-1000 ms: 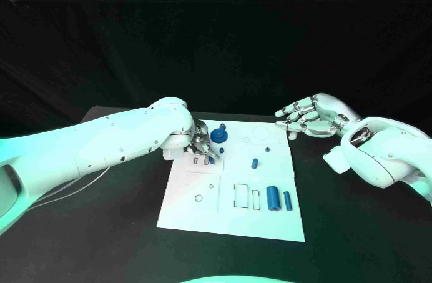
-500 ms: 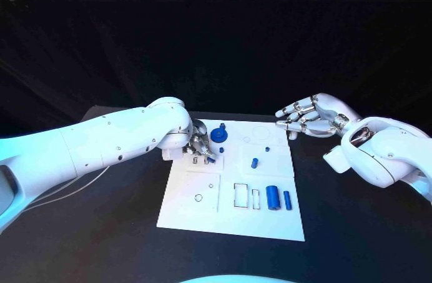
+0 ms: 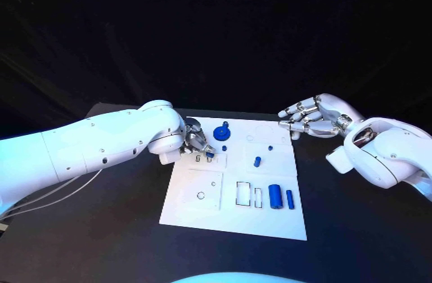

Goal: Assemble the parts on the task board

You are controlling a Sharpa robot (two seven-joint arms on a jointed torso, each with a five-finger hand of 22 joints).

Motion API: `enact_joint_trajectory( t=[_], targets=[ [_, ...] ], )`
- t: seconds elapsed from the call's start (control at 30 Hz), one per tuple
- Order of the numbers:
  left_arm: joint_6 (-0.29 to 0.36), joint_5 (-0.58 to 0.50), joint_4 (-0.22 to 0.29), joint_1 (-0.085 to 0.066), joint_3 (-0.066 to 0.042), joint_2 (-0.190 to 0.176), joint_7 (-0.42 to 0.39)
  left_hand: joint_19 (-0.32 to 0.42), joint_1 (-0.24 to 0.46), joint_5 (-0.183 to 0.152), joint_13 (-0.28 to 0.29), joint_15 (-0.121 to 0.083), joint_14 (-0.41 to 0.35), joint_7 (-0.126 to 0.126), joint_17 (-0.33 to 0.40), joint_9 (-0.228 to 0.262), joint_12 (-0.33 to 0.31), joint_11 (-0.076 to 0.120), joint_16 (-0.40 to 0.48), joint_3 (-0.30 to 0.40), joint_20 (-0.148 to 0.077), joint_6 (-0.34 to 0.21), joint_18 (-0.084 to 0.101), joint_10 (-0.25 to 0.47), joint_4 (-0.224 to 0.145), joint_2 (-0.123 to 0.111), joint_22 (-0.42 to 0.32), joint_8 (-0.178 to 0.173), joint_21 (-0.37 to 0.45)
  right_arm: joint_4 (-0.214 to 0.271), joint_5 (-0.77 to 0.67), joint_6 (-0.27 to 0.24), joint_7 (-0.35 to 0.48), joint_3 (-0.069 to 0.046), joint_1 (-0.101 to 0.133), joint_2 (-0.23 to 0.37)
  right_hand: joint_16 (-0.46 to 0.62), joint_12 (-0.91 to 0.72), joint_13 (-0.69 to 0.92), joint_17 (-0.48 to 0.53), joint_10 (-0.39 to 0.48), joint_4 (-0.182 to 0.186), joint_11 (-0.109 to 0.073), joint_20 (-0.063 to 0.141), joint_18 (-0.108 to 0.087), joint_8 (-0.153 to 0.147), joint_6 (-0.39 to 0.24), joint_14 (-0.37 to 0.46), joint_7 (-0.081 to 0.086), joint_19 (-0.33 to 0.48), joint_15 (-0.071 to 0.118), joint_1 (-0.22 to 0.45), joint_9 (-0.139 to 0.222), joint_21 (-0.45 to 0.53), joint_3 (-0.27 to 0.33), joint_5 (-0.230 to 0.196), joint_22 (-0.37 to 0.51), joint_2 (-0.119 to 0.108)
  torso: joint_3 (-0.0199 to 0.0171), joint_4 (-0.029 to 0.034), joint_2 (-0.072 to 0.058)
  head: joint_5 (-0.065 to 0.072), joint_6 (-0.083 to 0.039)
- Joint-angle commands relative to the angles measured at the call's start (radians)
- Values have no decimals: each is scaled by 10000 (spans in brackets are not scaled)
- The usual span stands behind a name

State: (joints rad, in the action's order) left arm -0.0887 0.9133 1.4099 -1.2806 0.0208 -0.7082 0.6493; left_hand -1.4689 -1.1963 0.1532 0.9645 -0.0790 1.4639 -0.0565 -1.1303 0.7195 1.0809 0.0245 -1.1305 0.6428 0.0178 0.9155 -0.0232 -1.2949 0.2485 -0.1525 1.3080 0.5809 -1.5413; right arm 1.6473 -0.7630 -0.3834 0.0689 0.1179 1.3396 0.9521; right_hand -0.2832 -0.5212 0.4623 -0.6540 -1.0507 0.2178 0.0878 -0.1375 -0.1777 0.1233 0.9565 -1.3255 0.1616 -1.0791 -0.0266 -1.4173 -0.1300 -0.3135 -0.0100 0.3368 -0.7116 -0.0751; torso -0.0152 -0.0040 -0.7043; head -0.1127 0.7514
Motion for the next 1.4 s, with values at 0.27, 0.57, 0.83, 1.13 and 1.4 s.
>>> enact_joint_trajectory(
  t=[0.27,0.57,0.83,1.13,1.4],
  targets=[
    [1432,1221,694,360,3,-357,-105,-750,197,155,250,-60,76,63,-19,39,233,12,61,2145,-43,47,117,-156,-2094,-7,2110,95,-70,-5,-81,60,70,4,-11,44,78,55,-18,-19,-6,-17,35,-9,-46,51,-6,-65,96,-88,-1,-91,9,54,-64,79,23,-5,-17,78,36,16,84],
    [1670,2318,800,650,4,-306,-89,-772,225,152,337,-63,77,66,-22,46,312,14,62,2180,-46,50,126,-199,-2119,5,2150,108,-87,8,-82,74,73,7,-13,70,93,57,-30,-22,-6,-12,36,-10,-46,53,-6,-67,97,-89,-2,-86,11,62,-66,105,32,-9,-23,51,27,-5,73],
    [1562,2580,812,706,5,-231,-82,-792,261,140,405,-65,78,69,-24,55,378,17,65,2219,-49,53,134,-231,-2145,12,2188,126,-104,17,-129,105,56,8,-13,75,120,60,-51,-28,-8,-2,37,-12,-45,58,-4,-71,97,-92,-4,-80,13,77,-73,154,48,-7,-22,61,15,26,73],
    [1364,2827,786,712,4,-157,-75,-808,336,104,534,-70,79,80,-26,77,502,26,72,2281,-53,67,141,-293,-2181,27,2221,171,-118,33,-371,169,33,9,-13,77,134,62,-63,-31,-7,-2,36,-12,-45,66,5,-74,95,-94,-3,-83,12,85,-78,177,57,-11,-15,63,16,62,98],
    [763,3039,797,712,3,-132,-41,-823,358,88,560,-73,79,87,-29,86,529,32,74,2304,-55,70,147,-302,-2214,14,2248,191,-130,35,-397,191,28,9,-13,76,147,62,-72,-34,-8,-2,34,-12,-46,74,16,-78,93,-96,-3,-85,11,91,-81,194,64,-16,-16,80,21,53,142]
  ],
)
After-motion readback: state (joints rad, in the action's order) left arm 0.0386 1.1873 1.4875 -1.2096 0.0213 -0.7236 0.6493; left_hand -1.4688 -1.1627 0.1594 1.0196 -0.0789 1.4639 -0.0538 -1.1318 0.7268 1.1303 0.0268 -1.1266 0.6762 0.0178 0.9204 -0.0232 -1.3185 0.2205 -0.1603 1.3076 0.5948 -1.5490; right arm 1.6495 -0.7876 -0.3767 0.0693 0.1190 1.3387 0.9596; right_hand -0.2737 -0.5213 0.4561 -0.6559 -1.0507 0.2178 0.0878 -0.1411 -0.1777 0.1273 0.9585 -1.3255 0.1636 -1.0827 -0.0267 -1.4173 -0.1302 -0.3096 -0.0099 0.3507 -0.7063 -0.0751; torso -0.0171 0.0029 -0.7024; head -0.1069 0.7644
